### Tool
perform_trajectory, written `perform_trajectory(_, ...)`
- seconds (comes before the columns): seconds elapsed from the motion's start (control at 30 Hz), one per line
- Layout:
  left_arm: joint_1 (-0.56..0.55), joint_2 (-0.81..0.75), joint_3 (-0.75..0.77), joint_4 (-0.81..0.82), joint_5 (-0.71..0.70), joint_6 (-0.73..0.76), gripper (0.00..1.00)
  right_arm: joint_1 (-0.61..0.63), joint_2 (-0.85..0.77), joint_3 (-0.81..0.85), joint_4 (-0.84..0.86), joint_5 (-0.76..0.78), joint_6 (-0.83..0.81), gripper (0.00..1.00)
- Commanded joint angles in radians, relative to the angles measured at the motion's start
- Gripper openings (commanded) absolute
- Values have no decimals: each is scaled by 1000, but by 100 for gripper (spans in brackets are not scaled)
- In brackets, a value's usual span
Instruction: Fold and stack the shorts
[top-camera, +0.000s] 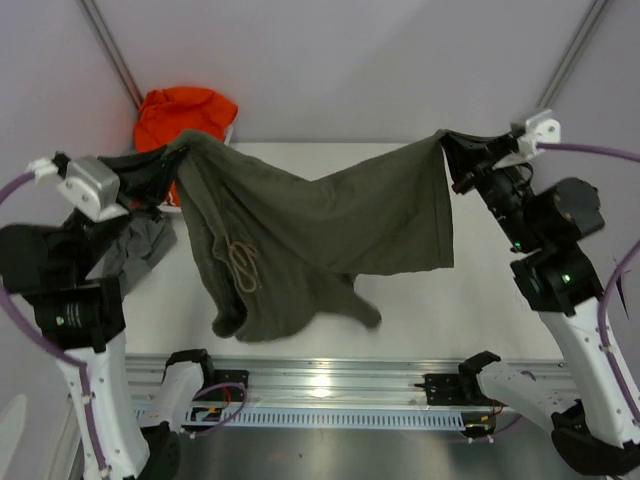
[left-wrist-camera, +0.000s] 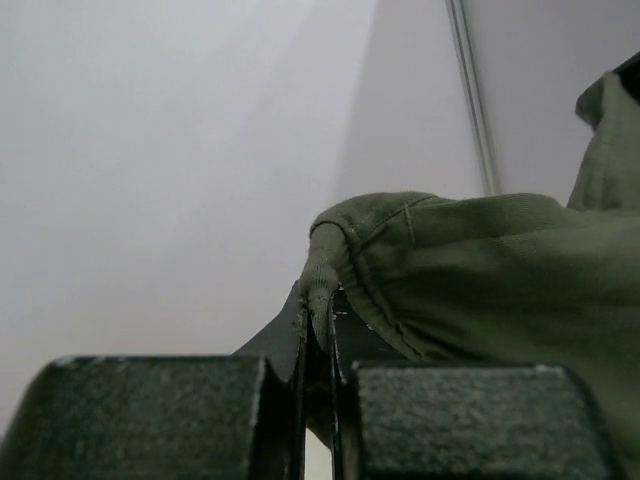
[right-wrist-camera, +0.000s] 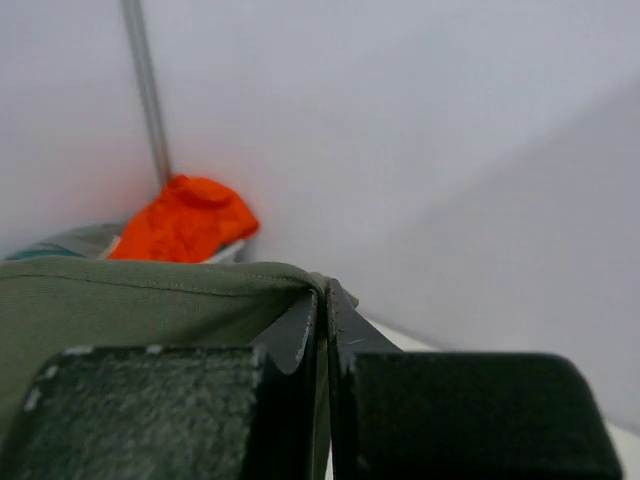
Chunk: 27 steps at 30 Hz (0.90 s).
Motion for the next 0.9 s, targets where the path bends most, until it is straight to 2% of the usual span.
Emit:
perform_trajectory(0.0,5,172,49,-29,8,-25,0,-77,149,12,-52,15,35,0)
perform_trajectory(0.17,-21,337,183,-54,13,-11,1,-275,292,47,-7,-112,173,0)
perform_trajectory(0.27,-58,485,279,-92,-30,42,0,-353,448,130,11,-204,234,0)
perform_trajectory(0.3,-66,534,407,-135,-41,59,1,-362,543,214,5,-210,239,0)
perform_trajectory(0.33,-81,585,460,-161,-68,85,1,-370,591,261,-5,-215,242,0)
perform_trajectory(0.37,-86,699,518,-186,-76,95,1,-388,638,314,-10,-238,251,0)
perform_trajectory(0.4,-89,761,722,-245,-83,104,0,-398,733,375,-22,-249,260,0)
perform_trajectory(0.43,-90,824,799,-275,-99,106,1,-407,778,501,-45,-252,270,0)
perform_trajectory(0.47,-90,945,870,-296,-110,107,1,-416,821,565,-53,-270,276,0)
perform_trajectory(0.5,-90,993,989,-311,-125,109,0,-434,858,623,-58,-276,294,0)
perform_trajectory(0.57,-93,1062,1060,-277,-188,121,1,-447,950,772,-67,-282,316,0)
perform_trajectory(0.63,-96,1043,952,-175,-172,138,0,-462,984,816,-56,-286,340,0)
perform_trajectory(0.7,-106,960,845,-79,-92,156,1,-465,973,759,-35,-290,349,0)
perform_trajectory(0.73,-110,925,622,-44,-63,171,1,-464,958,704,15,-287,353,0)
perform_trajectory(0.8,-133,804,448,51,-38,254,1,-465,884,439,112,-287,363,0)
perform_trajectory(0.83,-173,764,192,75,-43,300,1,-468,857,332,255,-280,385,0)
perform_trajectory(0.87,-190,722,104,98,-53,341,1,-471,802,117,331,-273,398,0)
